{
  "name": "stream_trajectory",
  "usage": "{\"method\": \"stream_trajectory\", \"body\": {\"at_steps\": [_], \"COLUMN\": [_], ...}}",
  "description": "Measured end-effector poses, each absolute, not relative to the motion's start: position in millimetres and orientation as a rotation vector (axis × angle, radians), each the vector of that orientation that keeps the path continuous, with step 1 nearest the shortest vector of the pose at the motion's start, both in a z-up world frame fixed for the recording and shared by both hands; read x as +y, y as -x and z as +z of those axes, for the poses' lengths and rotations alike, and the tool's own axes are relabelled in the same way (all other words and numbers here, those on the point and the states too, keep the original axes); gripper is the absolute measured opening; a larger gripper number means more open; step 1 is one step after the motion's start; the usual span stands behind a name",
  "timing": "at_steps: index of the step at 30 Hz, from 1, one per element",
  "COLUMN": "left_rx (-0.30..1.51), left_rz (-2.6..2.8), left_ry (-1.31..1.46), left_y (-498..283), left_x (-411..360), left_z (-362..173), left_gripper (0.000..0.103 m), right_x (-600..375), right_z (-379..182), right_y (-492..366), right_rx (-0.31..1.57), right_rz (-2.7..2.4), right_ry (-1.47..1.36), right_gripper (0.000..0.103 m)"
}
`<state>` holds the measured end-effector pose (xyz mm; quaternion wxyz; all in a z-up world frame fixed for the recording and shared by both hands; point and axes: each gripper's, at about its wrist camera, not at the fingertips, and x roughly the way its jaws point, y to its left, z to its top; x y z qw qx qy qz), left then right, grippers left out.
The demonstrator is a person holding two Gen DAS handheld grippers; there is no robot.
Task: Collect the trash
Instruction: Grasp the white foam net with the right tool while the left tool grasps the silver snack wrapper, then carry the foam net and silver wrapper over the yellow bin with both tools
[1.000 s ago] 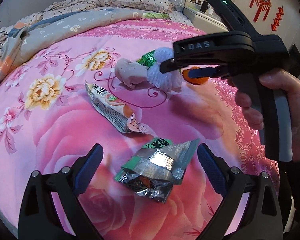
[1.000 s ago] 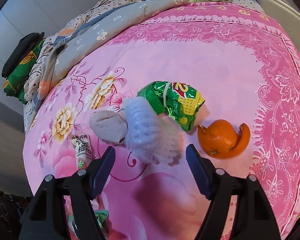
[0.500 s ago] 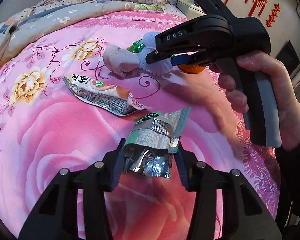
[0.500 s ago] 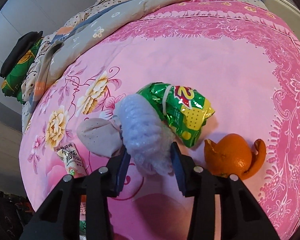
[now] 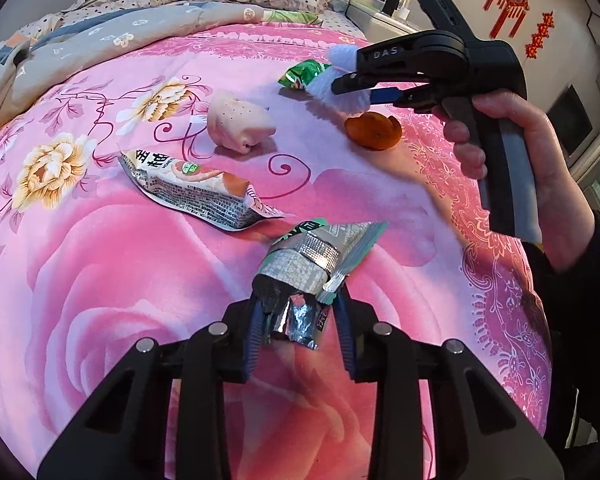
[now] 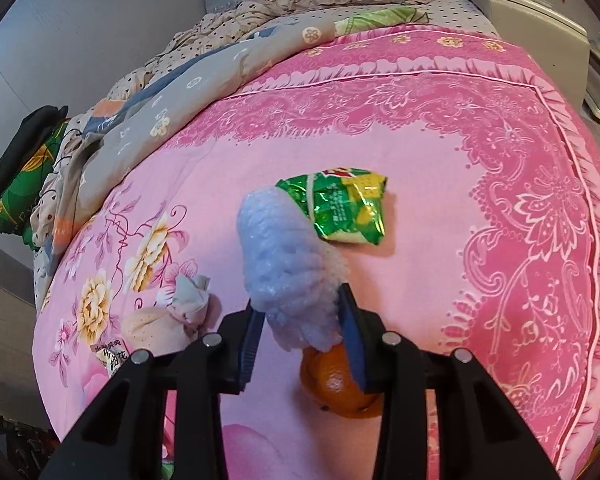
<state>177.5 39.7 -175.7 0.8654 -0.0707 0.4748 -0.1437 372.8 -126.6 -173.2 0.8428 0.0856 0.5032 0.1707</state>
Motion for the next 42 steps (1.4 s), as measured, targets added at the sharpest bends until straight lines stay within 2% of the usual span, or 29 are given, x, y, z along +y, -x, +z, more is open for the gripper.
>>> {"method": "stream_trajectory", "body": {"at_steps": [11,20,42], "left_rx": [0.942,0.926,0.729], "left_rz": [-0.344,-0.353,-0.45], "left_ry": [0.117,0.105,0.083], "left_y": [-168.8,-164.7,-114.4], "left_x": [28.8,23.3,-25.2], "left_z": [-161.1,-153.0,-42.6], "left_gripper": [0.016,0.008,0.008], "right_x": [-176.6,-198.2,-276.9], "right_z": [-147.2,-119.7,-28.9], "right_y": [-363.0,-326.4,-196.2], "right_rx": [0.99,0.946,0.802], "right_rz": [0.279,0.276,0.266], "right_ry": [-0.201,-0.204,-0.241], "right_gripper": [0.035,0.035,0.035]}}
